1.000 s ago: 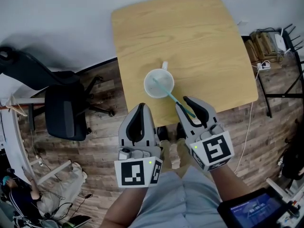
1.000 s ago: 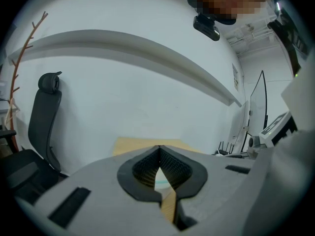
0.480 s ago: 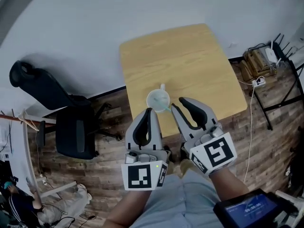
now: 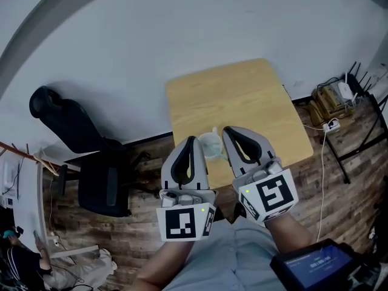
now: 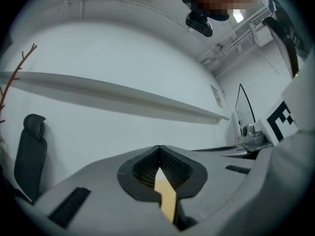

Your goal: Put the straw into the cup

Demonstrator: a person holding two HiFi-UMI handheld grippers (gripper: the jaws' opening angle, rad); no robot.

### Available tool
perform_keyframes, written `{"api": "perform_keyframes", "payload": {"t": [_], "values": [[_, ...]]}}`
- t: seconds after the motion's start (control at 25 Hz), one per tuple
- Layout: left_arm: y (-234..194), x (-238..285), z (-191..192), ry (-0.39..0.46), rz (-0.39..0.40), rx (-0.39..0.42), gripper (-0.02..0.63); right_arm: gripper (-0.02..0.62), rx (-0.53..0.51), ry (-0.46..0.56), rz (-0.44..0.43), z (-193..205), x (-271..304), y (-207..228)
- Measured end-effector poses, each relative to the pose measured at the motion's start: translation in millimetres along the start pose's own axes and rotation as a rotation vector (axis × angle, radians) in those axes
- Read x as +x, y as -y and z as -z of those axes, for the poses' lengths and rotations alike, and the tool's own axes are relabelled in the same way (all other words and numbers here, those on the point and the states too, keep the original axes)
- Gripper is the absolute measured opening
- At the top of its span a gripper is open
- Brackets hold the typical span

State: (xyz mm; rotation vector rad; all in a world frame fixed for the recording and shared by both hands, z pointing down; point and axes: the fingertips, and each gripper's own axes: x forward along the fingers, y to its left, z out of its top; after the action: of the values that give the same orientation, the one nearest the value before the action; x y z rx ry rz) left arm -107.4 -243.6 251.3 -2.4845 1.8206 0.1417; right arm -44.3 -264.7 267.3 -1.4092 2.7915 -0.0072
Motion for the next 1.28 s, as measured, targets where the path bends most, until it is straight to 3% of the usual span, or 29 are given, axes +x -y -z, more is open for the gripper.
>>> {"api": "perform_keyframes", "payload": {"t": [1.28], "values": [[-3.4,1.2,-3.7,0.016,0.007,-0.004,-0.003,-0.002,-0.032,0.01,-0.006,-6.7,5.6,-7.0]]}}
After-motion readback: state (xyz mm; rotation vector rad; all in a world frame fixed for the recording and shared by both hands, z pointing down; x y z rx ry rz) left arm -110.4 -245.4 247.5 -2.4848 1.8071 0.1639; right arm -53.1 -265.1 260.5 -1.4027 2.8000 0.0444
